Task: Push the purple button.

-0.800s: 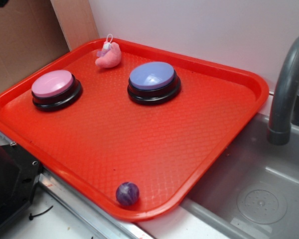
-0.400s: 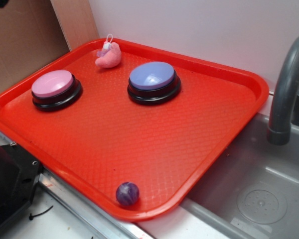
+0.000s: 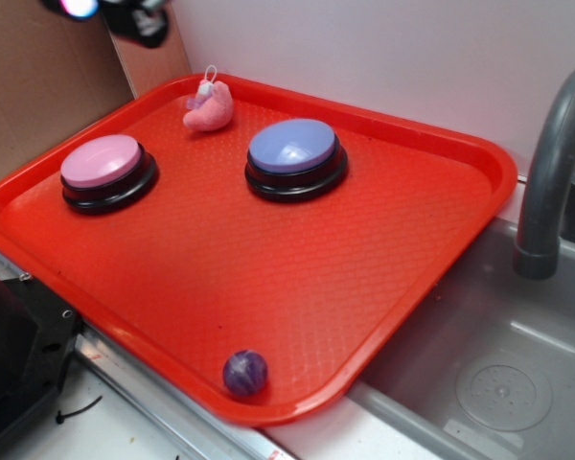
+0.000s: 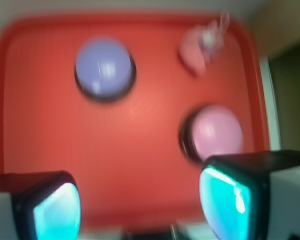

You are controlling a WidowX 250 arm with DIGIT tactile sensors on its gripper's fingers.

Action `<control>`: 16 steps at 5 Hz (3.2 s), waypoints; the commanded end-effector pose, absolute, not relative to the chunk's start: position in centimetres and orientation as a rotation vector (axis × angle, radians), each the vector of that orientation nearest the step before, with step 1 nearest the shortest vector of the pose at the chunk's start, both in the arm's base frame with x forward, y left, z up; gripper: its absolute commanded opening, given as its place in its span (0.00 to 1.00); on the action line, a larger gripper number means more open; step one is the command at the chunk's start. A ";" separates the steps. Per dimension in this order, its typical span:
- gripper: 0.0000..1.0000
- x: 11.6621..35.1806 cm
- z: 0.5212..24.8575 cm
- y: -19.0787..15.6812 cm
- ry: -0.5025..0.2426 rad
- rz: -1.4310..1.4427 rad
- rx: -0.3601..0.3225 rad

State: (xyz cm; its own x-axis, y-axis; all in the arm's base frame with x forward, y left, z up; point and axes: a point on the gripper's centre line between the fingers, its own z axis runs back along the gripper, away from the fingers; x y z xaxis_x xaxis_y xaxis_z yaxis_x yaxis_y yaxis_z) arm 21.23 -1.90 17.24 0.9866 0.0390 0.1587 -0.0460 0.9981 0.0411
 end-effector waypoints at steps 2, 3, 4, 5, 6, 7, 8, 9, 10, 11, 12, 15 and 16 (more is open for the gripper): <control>1.00 30.7 10.3 -2.6 -0.136 -0.036 0.016; 1.00 30.9 8.5 -2.2 -0.106 -0.046 0.018; 1.00 30.9 7.7 -1.6 -0.106 -0.041 0.015; 1.00 31.1 6.6 -1.5 -0.108 -0.041 0.008; 1.00 31.0 6.3 -1.5 -0.103 -0.044 0.002; 1.00 30.5 5.8 -1.5 -0.077 -0.036 0.002; 1.00 30.0 6.4 -1.7 -0.072 -0.038 0.009; 1.00 29.7 8.2 -1.7 -0.090 -0.053 0.040; 1.00 29.3 10.5 -1.6 -0.135 -0.089 0.030; 1.00 28.8 11.8 -1.5 -0.173 -0.090 0.018; 1.00 28.4 12.7 -1.7 -0.209 -0.115 0.007; 1.00 27.4 14.6 -1.8 -0.241 -0.112 0.006; 1.00 26.9 15.6 -2.1 -0.243 -0.115 0.012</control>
